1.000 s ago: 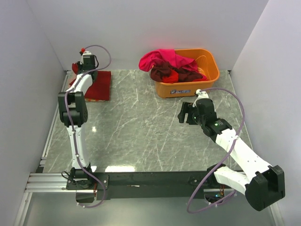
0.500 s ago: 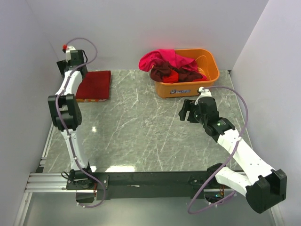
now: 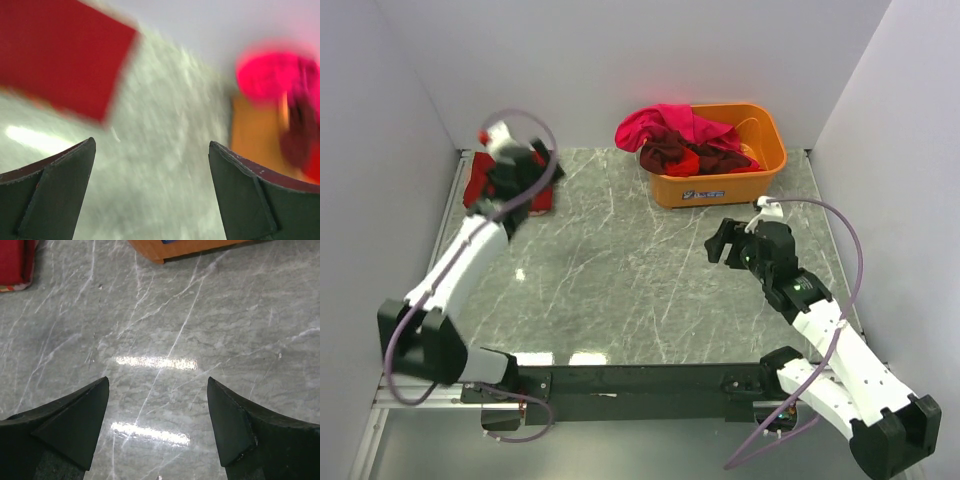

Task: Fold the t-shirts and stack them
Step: Reset both grippers

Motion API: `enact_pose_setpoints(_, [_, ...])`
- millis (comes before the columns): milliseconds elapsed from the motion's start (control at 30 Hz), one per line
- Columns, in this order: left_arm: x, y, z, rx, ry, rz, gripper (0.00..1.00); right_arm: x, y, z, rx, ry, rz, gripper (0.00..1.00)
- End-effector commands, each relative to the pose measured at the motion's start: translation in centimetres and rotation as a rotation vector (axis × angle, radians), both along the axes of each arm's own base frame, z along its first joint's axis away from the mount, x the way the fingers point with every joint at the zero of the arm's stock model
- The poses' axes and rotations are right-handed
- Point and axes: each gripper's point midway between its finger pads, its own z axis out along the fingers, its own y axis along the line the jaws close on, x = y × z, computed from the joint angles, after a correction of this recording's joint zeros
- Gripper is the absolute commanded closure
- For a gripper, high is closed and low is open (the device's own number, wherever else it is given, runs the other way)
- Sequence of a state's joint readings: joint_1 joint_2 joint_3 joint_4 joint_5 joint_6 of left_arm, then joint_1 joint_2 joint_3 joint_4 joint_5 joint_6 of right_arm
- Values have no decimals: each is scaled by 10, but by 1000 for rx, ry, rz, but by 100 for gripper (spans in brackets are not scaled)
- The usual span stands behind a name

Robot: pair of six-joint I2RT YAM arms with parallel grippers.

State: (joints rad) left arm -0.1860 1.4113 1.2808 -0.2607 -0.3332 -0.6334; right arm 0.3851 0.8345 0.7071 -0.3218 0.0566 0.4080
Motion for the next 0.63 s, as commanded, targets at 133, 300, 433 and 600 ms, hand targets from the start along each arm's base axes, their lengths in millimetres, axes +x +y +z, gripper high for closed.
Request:
enact_pose_setpoints(133, [-86, -81, -86, -180, 89, -164, 0, 3, -1, 7, 72, -74, -34, 14])
enact_pose_setpoints(300, [-135, -100, -135, -156, 230, -201, 1, 7, -4, 2, 90, -78, -75, 14])
enact_pose_setpoints(433, [-150, -93, -130, -139, 181, -165, 1, 6, -4, -8, 112, -69, -89, 14])
enact_pose_setpoints(600, [-154, -81, -115, -143, 117, -132, 1, 7, -1, -11, 134, -76, -89, 14])
